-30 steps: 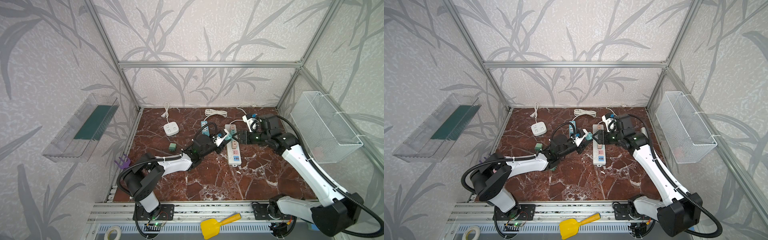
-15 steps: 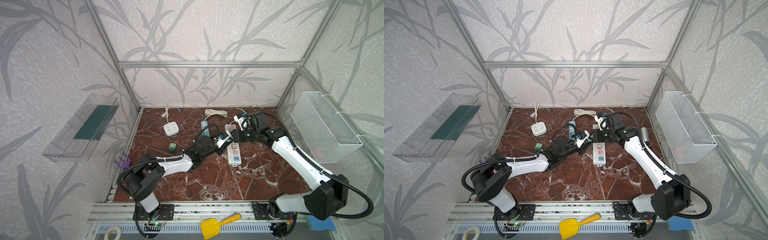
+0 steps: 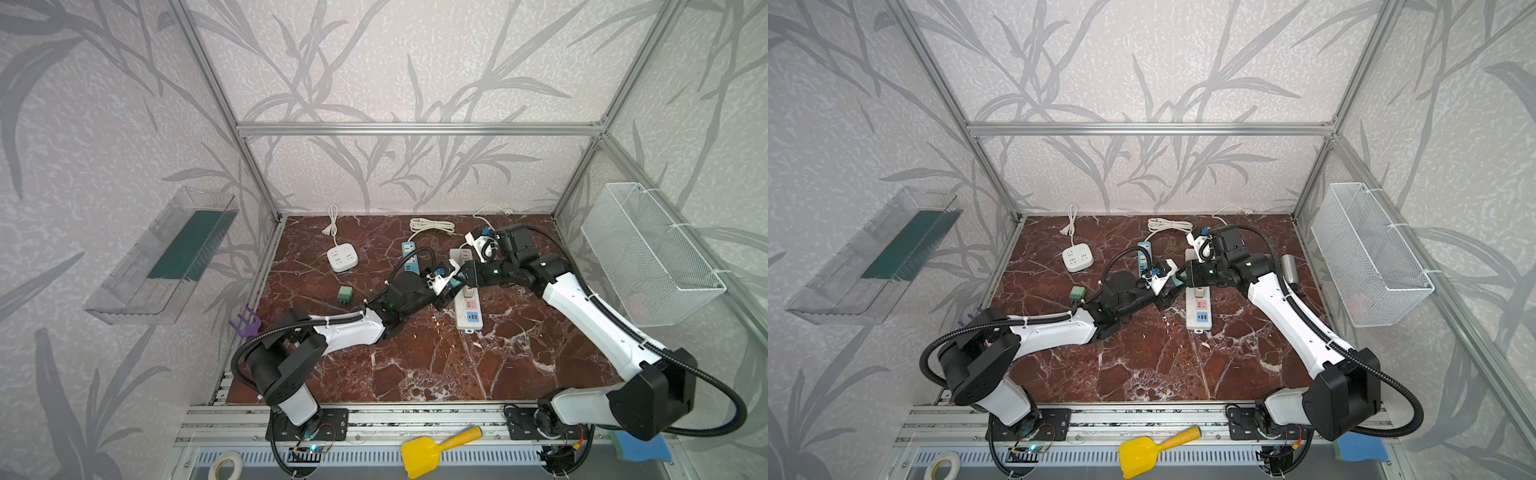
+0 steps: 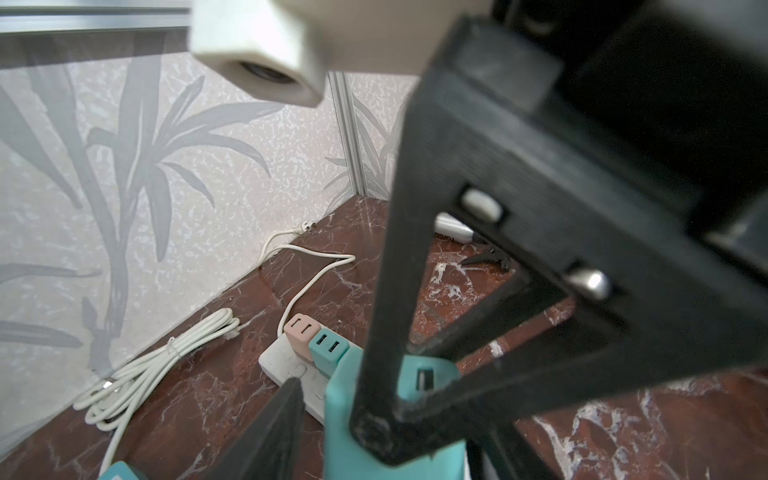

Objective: Insert the plug
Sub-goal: 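Open and withdraw the left gripper while the right gripper holds the teal adapter, then carry the teal adapter over the strip to the fifth socket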

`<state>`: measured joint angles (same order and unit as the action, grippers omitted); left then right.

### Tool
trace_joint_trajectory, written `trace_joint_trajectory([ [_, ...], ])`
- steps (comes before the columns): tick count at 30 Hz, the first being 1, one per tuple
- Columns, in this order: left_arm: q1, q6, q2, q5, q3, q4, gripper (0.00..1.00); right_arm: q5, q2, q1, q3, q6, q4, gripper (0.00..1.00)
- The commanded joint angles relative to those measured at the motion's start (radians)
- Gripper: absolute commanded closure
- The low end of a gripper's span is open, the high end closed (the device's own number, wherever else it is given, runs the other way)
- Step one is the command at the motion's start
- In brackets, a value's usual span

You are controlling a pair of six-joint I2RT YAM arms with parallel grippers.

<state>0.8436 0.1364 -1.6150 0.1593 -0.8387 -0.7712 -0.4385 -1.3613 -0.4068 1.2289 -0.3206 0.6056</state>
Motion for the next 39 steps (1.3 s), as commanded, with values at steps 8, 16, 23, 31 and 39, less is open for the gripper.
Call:
trace_joint_trajectory([
  [8,0.004,-0.156,0.213,-0.361,0.13,0.051,0.28,0.234,0.137,-0.001,-0.095,-0.016,-0.047,1.0],
  [16,-0.064,-0.329,0.256,-0.799,0.012,0.47,0.12,0.368,0.194,-0.006,-0.238,-0.036,-0.105,1.0],
  [23,-0.154,-0.535,0.261,-0.687,-0.011,0.594,0.12,0.45,0.175,-0.04,-0.343,-0.06,-0.153,1.0],
  [31,-0.177,-0.542,0.234,-0.646,-0.048,0.656,0.13,0.453,0.134,-0.056,-0.395,-0.091,-0.215,1.0],
  [39,-0.18,-0.544,0.224,-0.633,-0.051,0.659,0.14,0.5,0.068,-0.056,-0.346,-0.09,-0.229,1.0],
])
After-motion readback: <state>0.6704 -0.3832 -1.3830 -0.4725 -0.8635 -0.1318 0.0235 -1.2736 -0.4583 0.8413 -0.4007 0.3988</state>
